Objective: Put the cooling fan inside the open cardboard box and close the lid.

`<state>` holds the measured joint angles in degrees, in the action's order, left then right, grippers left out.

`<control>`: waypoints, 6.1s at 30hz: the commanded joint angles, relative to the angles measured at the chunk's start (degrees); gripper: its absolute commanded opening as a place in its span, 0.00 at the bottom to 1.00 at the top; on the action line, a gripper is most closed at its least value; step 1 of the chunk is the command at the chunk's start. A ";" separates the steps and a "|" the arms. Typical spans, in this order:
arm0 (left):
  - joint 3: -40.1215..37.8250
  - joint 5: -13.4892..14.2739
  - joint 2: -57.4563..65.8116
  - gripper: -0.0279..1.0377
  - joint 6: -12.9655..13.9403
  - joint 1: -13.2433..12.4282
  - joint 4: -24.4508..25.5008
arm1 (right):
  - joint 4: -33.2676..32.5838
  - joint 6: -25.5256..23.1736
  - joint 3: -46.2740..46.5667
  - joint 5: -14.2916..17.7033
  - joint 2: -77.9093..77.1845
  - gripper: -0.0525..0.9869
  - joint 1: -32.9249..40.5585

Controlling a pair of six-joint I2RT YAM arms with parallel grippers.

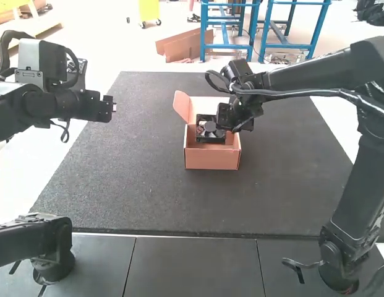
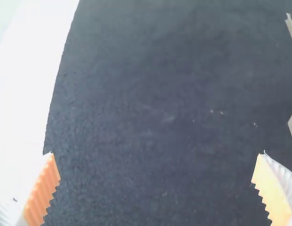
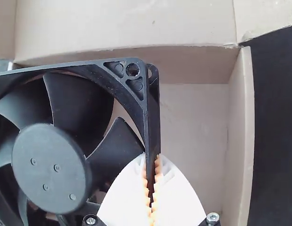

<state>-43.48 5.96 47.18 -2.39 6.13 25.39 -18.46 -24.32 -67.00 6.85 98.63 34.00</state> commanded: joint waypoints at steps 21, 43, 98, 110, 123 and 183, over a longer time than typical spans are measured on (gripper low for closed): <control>-3.98 -0.77 6.26 0.94 -0.33 0.46 -2.10 | -2.99 0.85 -13.77 -10.28 1.21 0.88 -4.82; -16.02 2.39 33.59 0.94 -2.97 9.78 -14.75 | 10.90 20.80 7.06 -6.59 -20.14 0.92 -16.51; -37.02 -5.87 58.82 0.94 -7.98 13.47 -18.71 | 0.35 17.20 -18.43 -18.10 5.08 0.72 -20.73; -36.94 -5.87 58.91 0.94 -7.89 13.38 -18.44 | 0.44 16.93 -18.60 -17.93 7.10 0.65 -20.73; -36.76 -5.78 59.17 0.94 -7.63 13.38 -18.80 | 1.85 16.93 -19.48 -18.10 8.69 0.41 -20.29; -35.35 -5.78 55.57 0.94 -8.07 16.28 -13.17 | 0.35 18.78 -7.88 -14.59 -2.04 0.04 -10.97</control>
<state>-78.59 0.82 105.78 -9.96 21.67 12.43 -18.06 -5.98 -76.29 -7.51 98.76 21.91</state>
